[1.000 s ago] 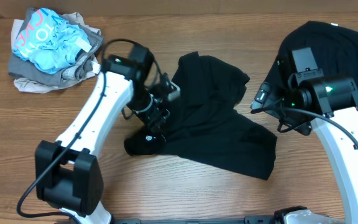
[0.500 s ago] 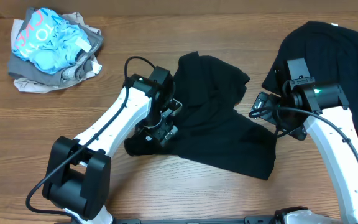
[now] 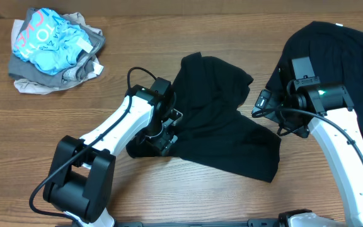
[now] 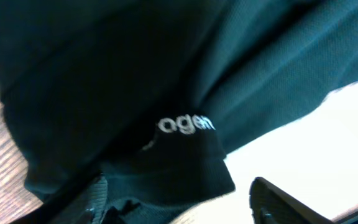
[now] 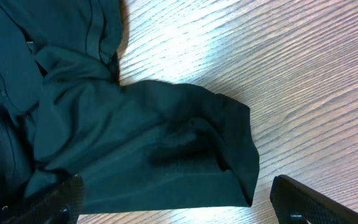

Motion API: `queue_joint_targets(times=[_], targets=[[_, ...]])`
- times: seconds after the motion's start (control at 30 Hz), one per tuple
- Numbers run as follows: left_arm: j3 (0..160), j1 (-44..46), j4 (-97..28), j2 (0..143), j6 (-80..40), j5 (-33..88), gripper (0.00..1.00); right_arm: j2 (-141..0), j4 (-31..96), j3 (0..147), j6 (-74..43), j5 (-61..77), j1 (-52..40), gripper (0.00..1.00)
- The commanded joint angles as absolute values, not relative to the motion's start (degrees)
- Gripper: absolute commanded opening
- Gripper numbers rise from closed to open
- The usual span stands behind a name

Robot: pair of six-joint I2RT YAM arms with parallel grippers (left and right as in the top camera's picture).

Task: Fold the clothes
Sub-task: 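Move the left gripper to the shirt's left edge and grasp it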

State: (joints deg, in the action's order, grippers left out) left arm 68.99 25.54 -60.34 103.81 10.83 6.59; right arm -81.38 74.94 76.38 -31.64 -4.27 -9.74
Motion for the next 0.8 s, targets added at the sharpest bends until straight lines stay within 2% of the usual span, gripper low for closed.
queue_joint_targets(times=[0.0,0.1,0.27,0.4,0.47,0.63,0.77], targets=[[68.55,25.98,-58.78,103.77,7.18,3.42,0.64,-81.12,74.5,76.18,-31.0,-4.21,-9.56,1.0],[67.68,26.02,-56.21,103.77,6.2,3.29,0.58,-81.12,73.89,76.18,-30.13,-4.21,-9.56,1.0],[65.63,26.02,-53.39,103.79,5.93,1.41,0.63,-81.12,73.21,76.18,-30.11,-4.21,-9.56,1.0],[64.93,26.02,-51.72,103.77,5.93,0.89,0.62,-81.12,72.77,76.18,-30.11,-4.21,-9.56,1.0],[64.93,26.02,-50.43,103.79,5.91,0.89,0.53,-81.12,72.6,76.18,-30.13,-4.21,-9.56,1.0],[64.93,26.2,-48.64,103.77,5.91,2.09,0.05,-81.14,72.47,76.18,-30.13,-4.21,-9.56,1.0],[66.5,26.11,-47.92,103.7,3.07,2.11,0.04,-81.14,73.14,76.18,-30.17,-4.01,-9.56,1.0]])
